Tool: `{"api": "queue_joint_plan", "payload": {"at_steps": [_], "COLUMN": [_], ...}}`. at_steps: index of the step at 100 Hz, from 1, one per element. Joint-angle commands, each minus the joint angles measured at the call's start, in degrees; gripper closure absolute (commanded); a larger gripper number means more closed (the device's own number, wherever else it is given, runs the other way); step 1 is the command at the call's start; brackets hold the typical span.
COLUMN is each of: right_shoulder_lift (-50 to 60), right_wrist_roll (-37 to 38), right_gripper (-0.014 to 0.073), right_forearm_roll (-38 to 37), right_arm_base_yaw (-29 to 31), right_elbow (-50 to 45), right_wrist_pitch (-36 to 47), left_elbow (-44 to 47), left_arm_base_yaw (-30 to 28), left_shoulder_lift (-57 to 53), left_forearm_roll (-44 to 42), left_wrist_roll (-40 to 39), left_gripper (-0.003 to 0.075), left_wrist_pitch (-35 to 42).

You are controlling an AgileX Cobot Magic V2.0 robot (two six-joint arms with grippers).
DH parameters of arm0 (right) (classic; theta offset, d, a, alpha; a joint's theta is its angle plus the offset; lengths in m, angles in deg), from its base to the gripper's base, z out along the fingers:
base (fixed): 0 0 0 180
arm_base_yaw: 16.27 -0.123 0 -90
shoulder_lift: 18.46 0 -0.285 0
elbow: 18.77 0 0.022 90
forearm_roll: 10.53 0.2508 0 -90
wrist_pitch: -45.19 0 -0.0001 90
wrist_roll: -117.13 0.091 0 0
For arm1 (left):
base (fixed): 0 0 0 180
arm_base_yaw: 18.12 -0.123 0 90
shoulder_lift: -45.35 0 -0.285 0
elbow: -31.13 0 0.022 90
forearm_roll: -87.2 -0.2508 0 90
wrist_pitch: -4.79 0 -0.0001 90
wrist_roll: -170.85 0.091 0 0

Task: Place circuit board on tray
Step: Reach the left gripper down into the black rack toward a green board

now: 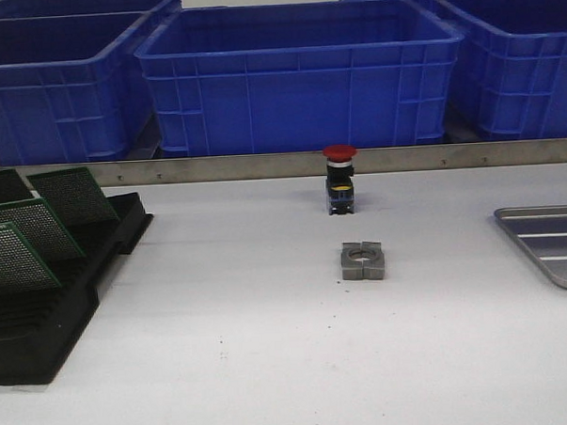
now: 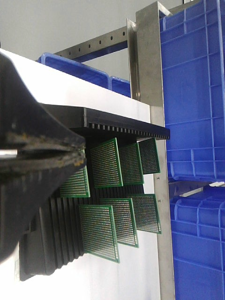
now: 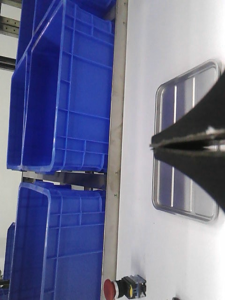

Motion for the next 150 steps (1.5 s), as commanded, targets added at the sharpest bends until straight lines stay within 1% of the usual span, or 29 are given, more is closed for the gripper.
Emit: {"api": "queue_joint_plan", "payload": {"at_steps": [1,34,48,60,77,90,97,102,118,125,126,133,139,150], "right_shoulder_lift": [1.1,1.1,1.1,1.1,1.1,1.1,1.1,1.1,1.1,1.1,1.1,1.1,1.1,1.1], "right_wrist_roll": [-0.2,-0.2,-0.2,-0.2,-0.2,-0.2,-0.2,-0.2,-0.2,-0.2,-0.2,-0.2,-0.2,-0.2], "right_gripper": [0.0653,0.0653,0.0653,0.0653,0.0653,0.0653,0.0653,0.0653,0.0653,0.0653,0.0653,0.0653,0.0653,0.0653], "right_forearm_roll": [-0.7,-0.7,-0.7,-0.7,-0.7,-0.7,-0.7,-0.7,-0.7,-0.7,-0.7,-0.7,-0.7,-0.7], "right_arm_base_yaw": [0.1,0.1,0.1,0.1,0.1,0.1,0.1,0.1,0.1,0.1,0.1,0.1,0.1,0.1], "right_elbow": [-0.1,-0.1,-0.1,-0.1,-0.1,-0.1,-0.1,-0.1,-0.1,-0.1,-0.1,-0.1,-0.1,-0.1], "right_wrist_pitch": [4.6,4.6,4.6,4.6,4.6,4.6,4.6,4.6,4.6,4.6,4.6,4.6,4.6,4.6], "left_elbow": [1.7,1.7,1.7,1.7,1.7,1.3,-0.1,-1.6,-9.0,-13.0,-13.8,-17.7,-20.3,-24.8], "left_arm_base_yaw": [-0.2,-0.2,-0.2,-0.2,-0.2,-0.3,-0.3,-0.4,-0.5,-0.5,-0.5,-0.5,-0.5,-0.5], "left_shoulder_lift": [-1.8,-1.8,-1.8,-1.8,-1.8,-1.8,-1.8,-1.8,0.7,3.1,3.7,6.6,9.6,14.4], "left_forearm_roll": [0.0,0.9,2.4,4.1,4.0,4.0,4.0,4.0,3.8,3.8,3.8,3.7,3.7,3.7], "left_wrist_roll": [-0.5,-0.5,-0.5,-0.5,-0.5,-0.5,-0.5,-0.5,-0.5,-0.5,-0.5,-0.5,-0.5,-0.5], "left_gripper": [0.0737,0.0737,0.0737,0.0737,0.0737,0.0737,0.0738,0.0738,0.0738,0.0738,0.0738,0.0738,0.0737,0.0737], "left_wrist_pitch": [4.5,5.4,9.7,15.2,21.9,23.6,21.5,18.6,11.1,5.9,4.3,0.1,-2.1,-3.9]}}
